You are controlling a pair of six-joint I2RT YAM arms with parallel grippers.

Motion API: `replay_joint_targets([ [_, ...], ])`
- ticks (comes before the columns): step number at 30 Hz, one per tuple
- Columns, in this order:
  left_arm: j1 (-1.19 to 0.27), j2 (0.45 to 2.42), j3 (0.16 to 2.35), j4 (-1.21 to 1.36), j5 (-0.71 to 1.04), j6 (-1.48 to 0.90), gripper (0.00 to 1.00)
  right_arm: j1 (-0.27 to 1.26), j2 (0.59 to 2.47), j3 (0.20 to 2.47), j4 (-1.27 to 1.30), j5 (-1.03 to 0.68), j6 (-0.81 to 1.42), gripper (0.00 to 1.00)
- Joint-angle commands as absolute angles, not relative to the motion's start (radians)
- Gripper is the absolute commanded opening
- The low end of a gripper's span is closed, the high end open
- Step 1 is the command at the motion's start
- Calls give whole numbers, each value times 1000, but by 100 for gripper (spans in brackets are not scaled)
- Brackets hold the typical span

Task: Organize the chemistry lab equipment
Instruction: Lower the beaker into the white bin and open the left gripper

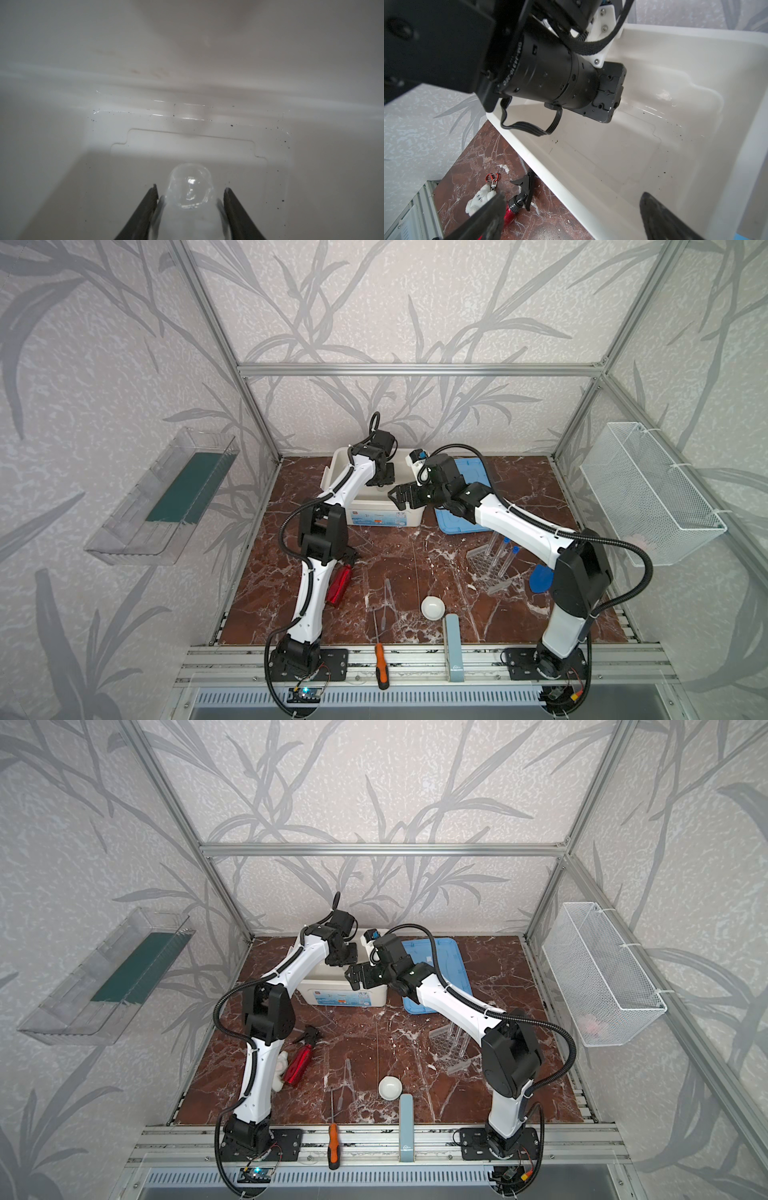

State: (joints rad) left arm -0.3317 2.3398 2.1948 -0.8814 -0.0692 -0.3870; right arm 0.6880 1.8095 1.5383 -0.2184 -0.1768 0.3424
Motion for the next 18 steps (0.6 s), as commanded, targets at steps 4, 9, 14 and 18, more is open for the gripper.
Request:
replay_joint_targets([
  [4,-330,2357,2163,-859,-60,-403,35,686,1779,1505,-186,-176,342,98],
  [9,-330,2355,2109,-816,-65,-406,37,681,1769,1480,-170,-175,346,98],
  [14,-330,2363,2110,-822,-60,-407,39,676,1767,1467,-164,-182,350,98],
  [18,-330,2374,2108,-835,-72,-399,42,668,1761,1455,-157,-192,359,98],
])
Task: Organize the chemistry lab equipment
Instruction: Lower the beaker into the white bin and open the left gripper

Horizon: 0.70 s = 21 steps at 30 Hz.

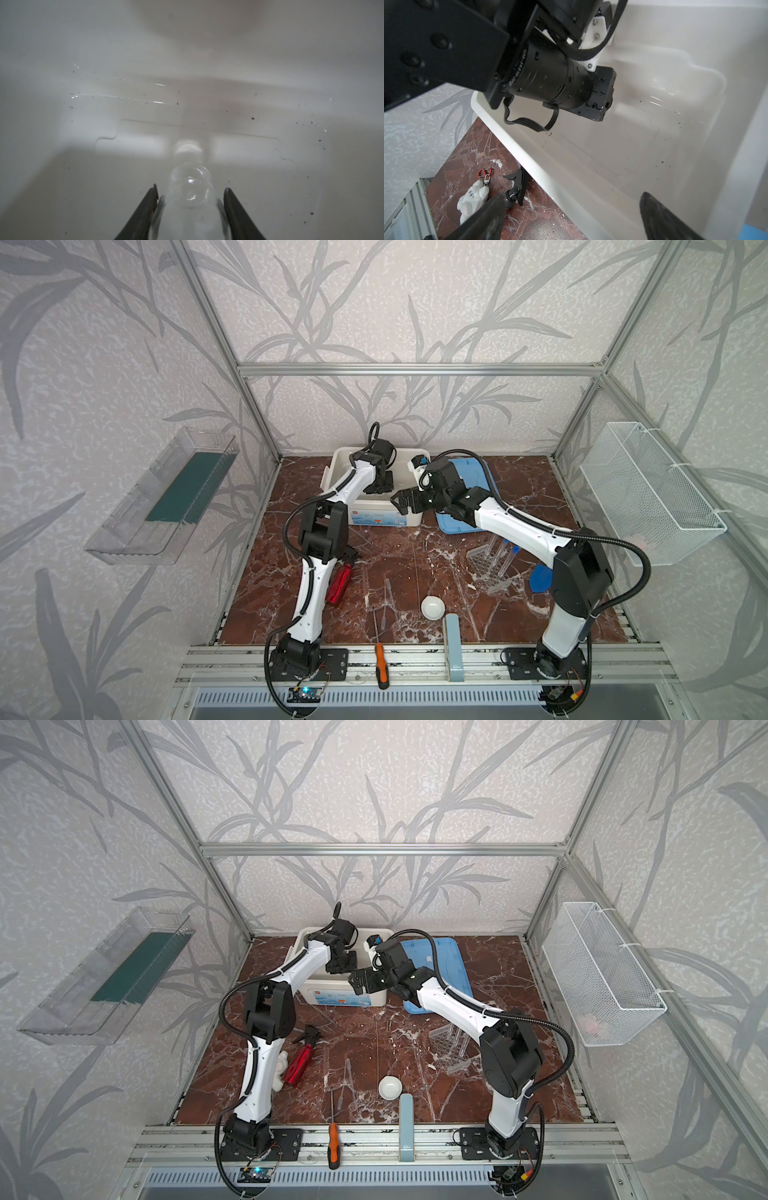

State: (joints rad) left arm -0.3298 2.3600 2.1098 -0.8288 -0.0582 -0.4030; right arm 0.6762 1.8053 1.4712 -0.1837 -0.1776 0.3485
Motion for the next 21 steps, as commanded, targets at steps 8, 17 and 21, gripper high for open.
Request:
replay_joint_targets([
  [8,-330,2384,2098,-828,-92,-399,48,651,1728,1406,-127,-195,374,98],
  [17,-336,2359,2133,-845,-120,-394,62,640,1684,1379,-123,-201,380,98],
  [21,-337,2337,2169,-875,-126,-387,73,639,1666,1374,-128,-202,379,98],
])
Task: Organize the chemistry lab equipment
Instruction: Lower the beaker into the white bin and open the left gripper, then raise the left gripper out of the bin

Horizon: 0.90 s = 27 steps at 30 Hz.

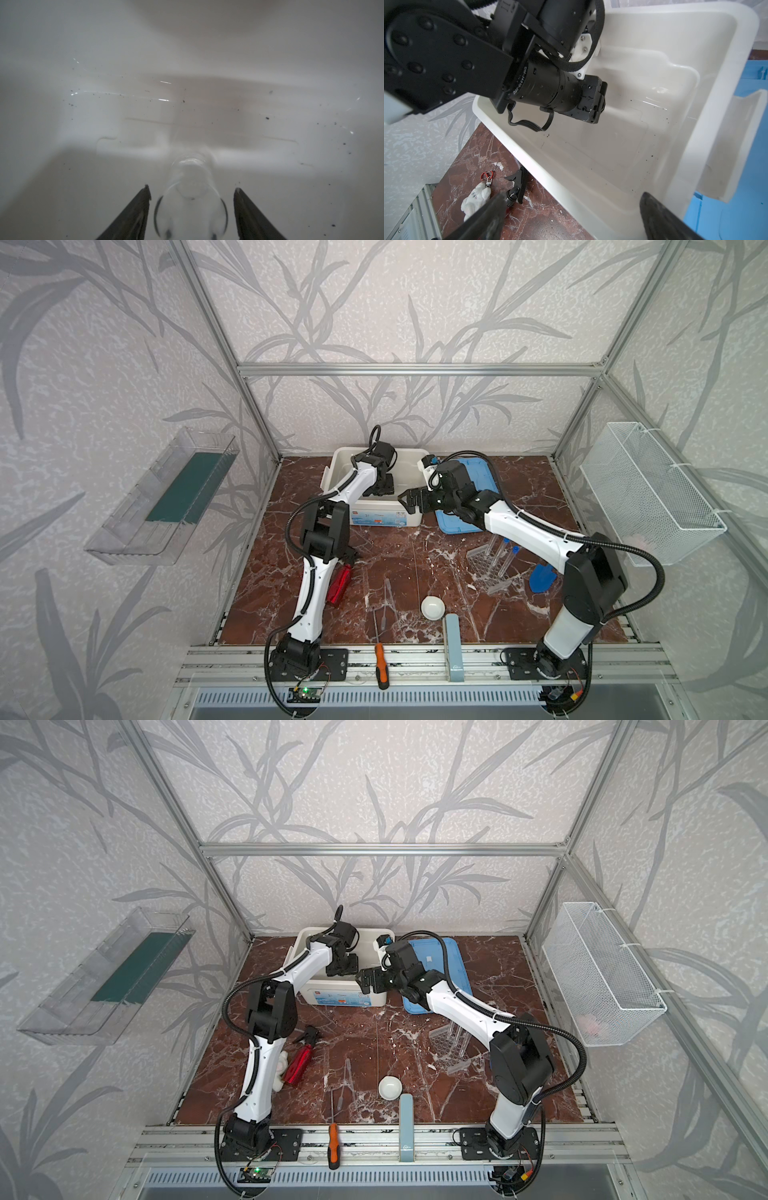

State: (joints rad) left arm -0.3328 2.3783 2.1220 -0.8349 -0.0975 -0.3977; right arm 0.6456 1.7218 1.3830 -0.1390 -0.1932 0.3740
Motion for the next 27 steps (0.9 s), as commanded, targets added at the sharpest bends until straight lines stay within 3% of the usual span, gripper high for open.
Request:
replay_joint_targets([
  [1,-339,2321,2169,-877,-134,-386,80,638,1660,1374,-131,-202,379,98],
  [4,-343,2272,2171,-886,-149,-376,99,637,1635,1374,-143,-210,370,99],
  [19,-420,1922,2145,-1047,-125,-318,99,632,1448,1352,-366,-254,180,99],
  [23,-486,1777,2034,-1080,-128,-300,98,633,1353,1275,-419,-263,134,99],
  [27,-552,1622,1860,-1074,-73,-321,90,632,1241,1165,-438,-238,138,99],
])
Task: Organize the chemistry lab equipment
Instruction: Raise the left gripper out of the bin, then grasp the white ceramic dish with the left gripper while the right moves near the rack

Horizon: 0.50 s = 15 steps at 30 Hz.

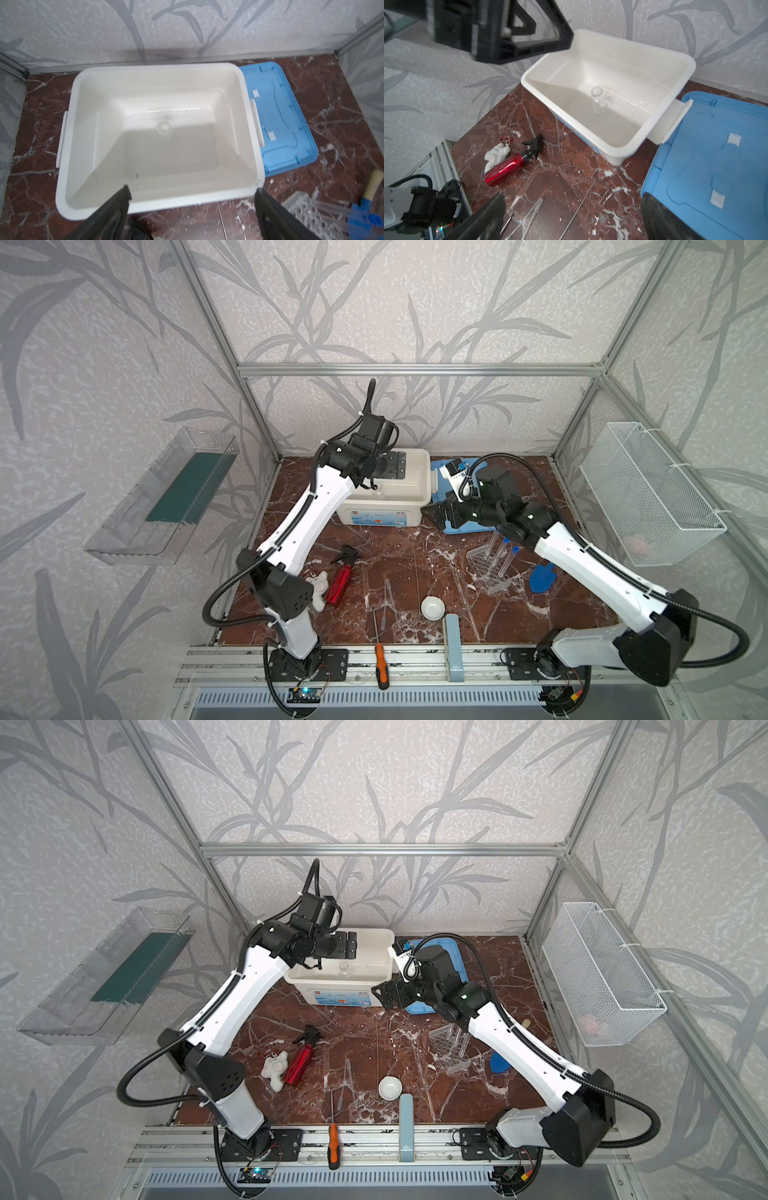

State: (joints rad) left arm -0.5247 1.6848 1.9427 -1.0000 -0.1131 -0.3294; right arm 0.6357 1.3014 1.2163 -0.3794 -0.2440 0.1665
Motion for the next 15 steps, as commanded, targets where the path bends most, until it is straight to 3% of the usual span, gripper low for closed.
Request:
replay_joint_targets([
  [1,-570,1588,1816,-1072,-53,-339,87,633,1215,1138,-447,-228,142,99],
  [10,-794,1435,1427,-952,91,-452,66,629,1030,914,-499,-159,223,99],
  [15,-917,1459,1230,-796,81,-659,66,630,951,819,-518,-115,269,100],
])
